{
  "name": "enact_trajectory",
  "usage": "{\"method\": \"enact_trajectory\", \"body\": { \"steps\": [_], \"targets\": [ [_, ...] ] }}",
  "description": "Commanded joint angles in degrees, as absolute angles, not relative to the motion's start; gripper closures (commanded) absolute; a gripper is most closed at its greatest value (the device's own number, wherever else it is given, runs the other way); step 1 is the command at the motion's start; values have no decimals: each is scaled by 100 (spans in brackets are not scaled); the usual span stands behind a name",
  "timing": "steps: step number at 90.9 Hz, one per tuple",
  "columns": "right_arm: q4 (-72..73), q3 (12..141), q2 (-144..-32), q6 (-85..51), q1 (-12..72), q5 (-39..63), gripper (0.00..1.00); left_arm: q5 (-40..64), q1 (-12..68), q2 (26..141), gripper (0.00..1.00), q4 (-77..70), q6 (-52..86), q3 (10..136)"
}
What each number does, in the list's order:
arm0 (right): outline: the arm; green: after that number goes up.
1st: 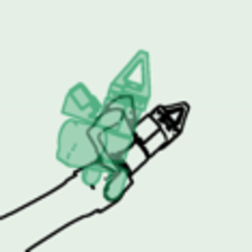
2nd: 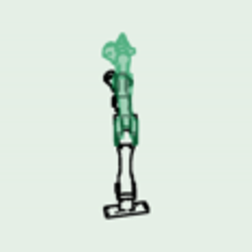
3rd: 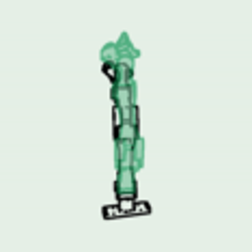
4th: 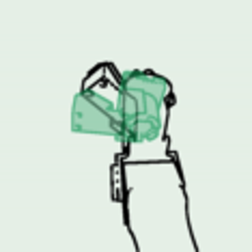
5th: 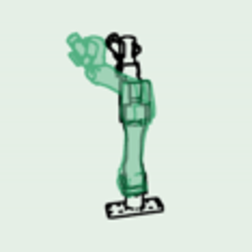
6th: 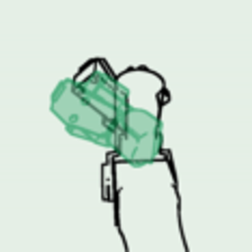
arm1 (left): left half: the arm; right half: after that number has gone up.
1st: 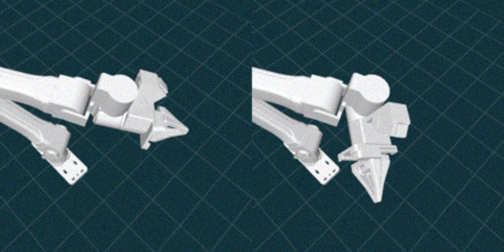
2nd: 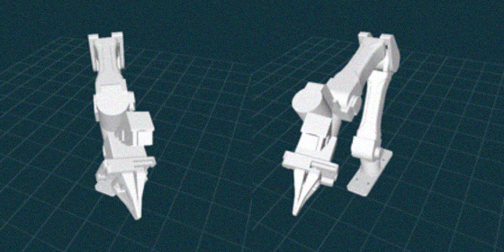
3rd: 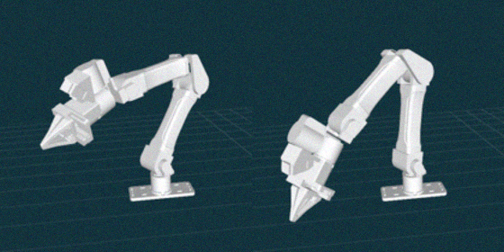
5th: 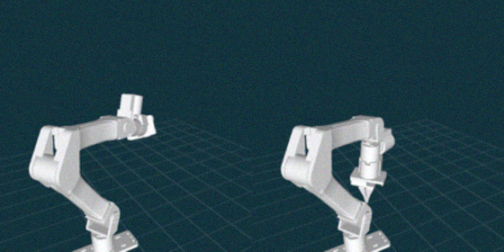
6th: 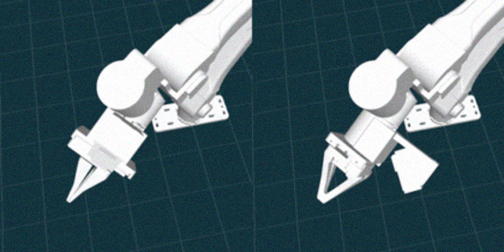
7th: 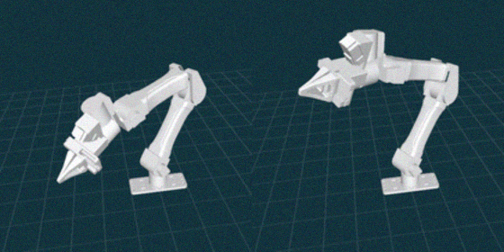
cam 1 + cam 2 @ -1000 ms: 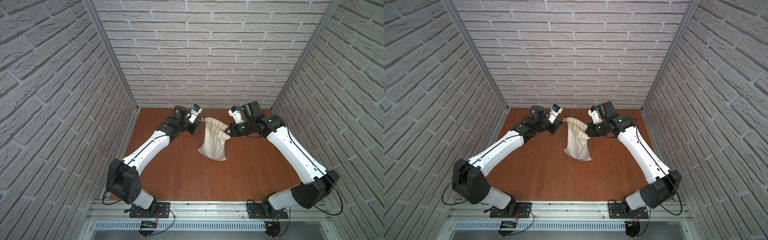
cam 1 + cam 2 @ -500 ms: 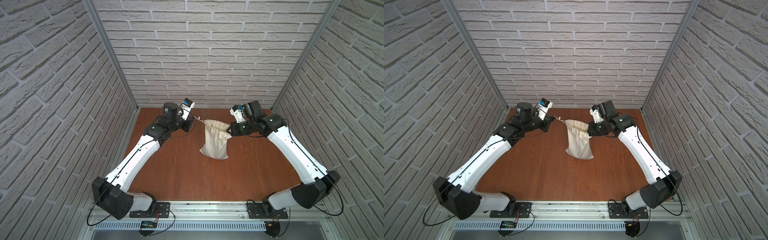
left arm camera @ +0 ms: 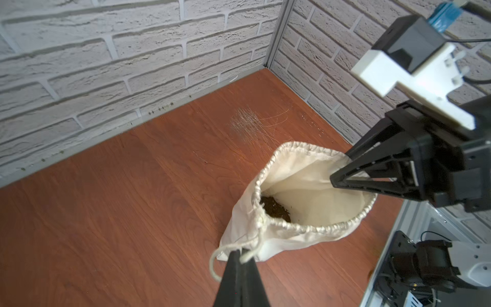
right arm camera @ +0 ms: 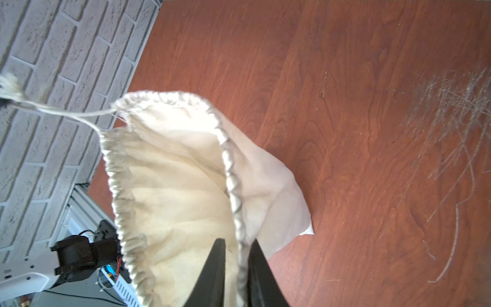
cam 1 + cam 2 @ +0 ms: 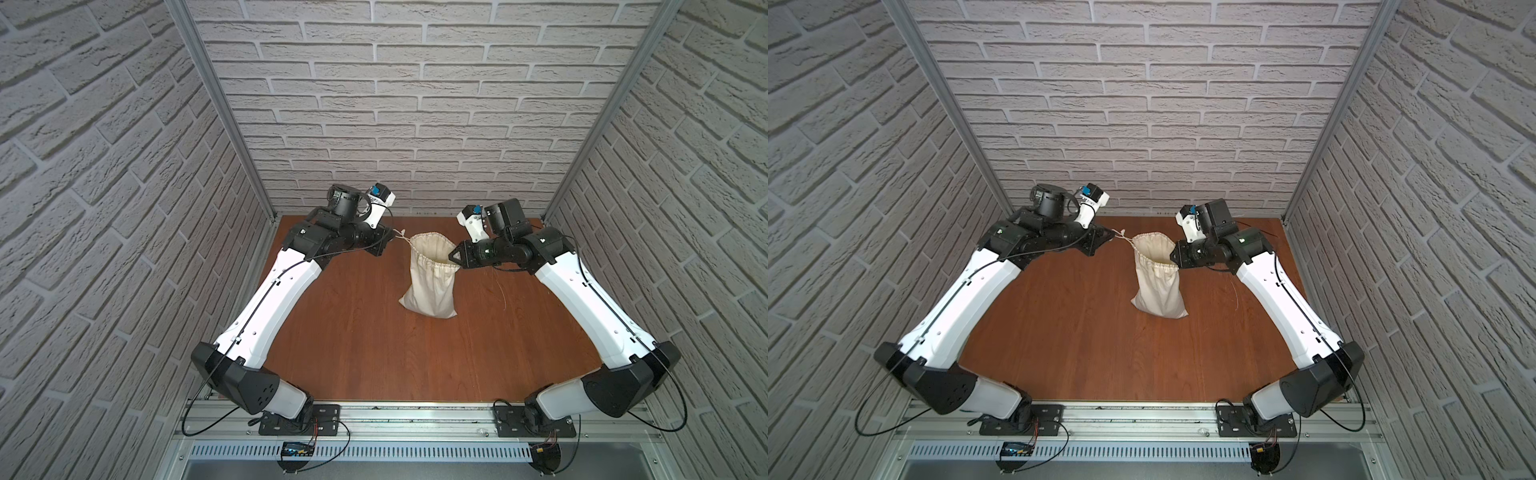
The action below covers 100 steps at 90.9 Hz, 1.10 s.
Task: Close the soil bag
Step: Frap the soil bag at the center of the board.
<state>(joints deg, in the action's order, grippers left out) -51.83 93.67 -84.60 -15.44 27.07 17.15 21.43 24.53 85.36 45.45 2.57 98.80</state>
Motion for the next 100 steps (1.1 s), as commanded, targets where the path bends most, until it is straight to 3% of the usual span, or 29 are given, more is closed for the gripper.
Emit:
{"method": "enact_trajectory", "body": {
  "steps": [1,15,23,29,38,46,100],
  "targets": [
    [-4749,9391,-8304,-1318,2733,2029,71,2428,2373,8627,100,4896,592,10037],
    [-4421,9409,-8130,-1074,2733,2106,58,2631,2275,8714,100,4794,940,10197],
    [-4406,9446,-8127,-986,2733,2069,57,2721,2254,8792,100,4793,1010,10339],
    [-4555,9497,-8222,-1016,2733,1986,64,2712,2248,8815,100,4808,1005,10354],
    [-4795,9526,-8429,-1056,2725,1893,83,2724,2220,8763,100,4719,1024,10166],
    [-4779,9360,-8506,-1134,2724,1888,90,2731,2161,8681,100,4606,1062,9957],
    [-4777,9039,-7816,-1378,2733,1343,94,2997,2048,8419,100,4589,1302,9929]
  ]
}}
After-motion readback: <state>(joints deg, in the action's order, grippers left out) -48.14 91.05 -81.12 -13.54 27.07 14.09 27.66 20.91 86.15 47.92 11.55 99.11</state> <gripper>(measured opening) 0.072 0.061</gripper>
